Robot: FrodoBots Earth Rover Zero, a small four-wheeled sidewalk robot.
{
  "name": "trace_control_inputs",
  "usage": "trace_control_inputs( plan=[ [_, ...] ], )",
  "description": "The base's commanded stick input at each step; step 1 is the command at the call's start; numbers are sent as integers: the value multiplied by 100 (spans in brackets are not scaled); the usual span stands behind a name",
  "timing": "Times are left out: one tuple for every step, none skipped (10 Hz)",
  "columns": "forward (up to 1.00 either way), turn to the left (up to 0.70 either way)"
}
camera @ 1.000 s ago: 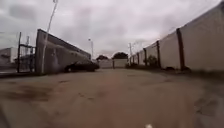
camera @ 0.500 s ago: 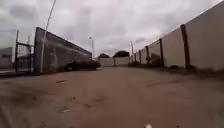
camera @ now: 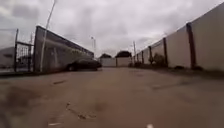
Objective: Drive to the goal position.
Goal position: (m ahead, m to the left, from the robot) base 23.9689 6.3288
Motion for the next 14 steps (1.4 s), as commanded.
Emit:
trace_control_inputs(
  plan=[
    [70, 0],
    [70, 0],
    [70, 0],
    [70, 0],
    [70, 0],
    [70, 0],
    [70, 0],
    [70, 0],
    [70, 0],
    [70, 0],
    [70, 0],
    [70, 0],
    [70, 0],
    [70, 0]
  ],
)
